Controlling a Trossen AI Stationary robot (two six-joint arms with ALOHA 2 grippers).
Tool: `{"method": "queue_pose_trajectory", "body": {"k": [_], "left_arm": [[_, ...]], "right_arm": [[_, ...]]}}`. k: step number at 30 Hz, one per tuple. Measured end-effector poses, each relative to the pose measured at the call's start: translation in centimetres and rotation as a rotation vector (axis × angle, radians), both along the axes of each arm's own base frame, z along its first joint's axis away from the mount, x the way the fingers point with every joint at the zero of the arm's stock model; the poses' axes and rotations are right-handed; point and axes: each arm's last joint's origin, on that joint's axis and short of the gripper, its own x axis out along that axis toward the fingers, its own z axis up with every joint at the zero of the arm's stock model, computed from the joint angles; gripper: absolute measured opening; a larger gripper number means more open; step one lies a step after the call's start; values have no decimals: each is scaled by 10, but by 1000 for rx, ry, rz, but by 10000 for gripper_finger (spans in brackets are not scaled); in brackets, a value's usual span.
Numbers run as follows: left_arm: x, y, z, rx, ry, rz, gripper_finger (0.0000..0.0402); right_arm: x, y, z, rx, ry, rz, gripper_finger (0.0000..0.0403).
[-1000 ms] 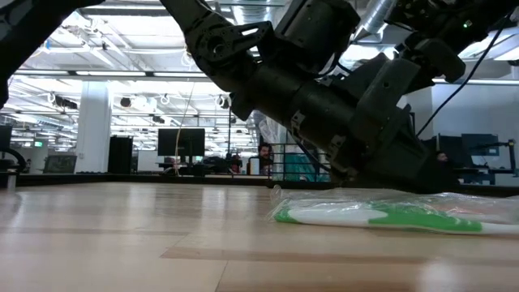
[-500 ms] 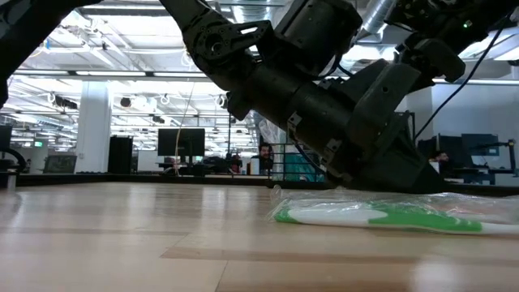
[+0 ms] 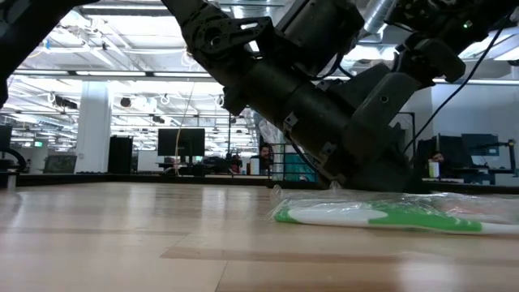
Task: Pick & Place toothbrushing station
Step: Put the orange toothbrush into the mesh organizer
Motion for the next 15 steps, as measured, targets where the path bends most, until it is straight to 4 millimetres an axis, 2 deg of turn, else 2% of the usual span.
{"method": "queue_pose_trajectory", "body": {"k": [5, 8, 15], "left_arm": [[1, 8, 0, 12, -1, 33, 24], [2, 10, 0, 12, 0, 37, 16], [-2, 11, 11, 24, 14, 36, 11]], "right_arm": [[-1, 0, -1, -4, 12, 0, 117], [-1, 0, -1, -4, 12, 0, 117], [-1, 0, -1, -5, 13, 0, 117]]}}
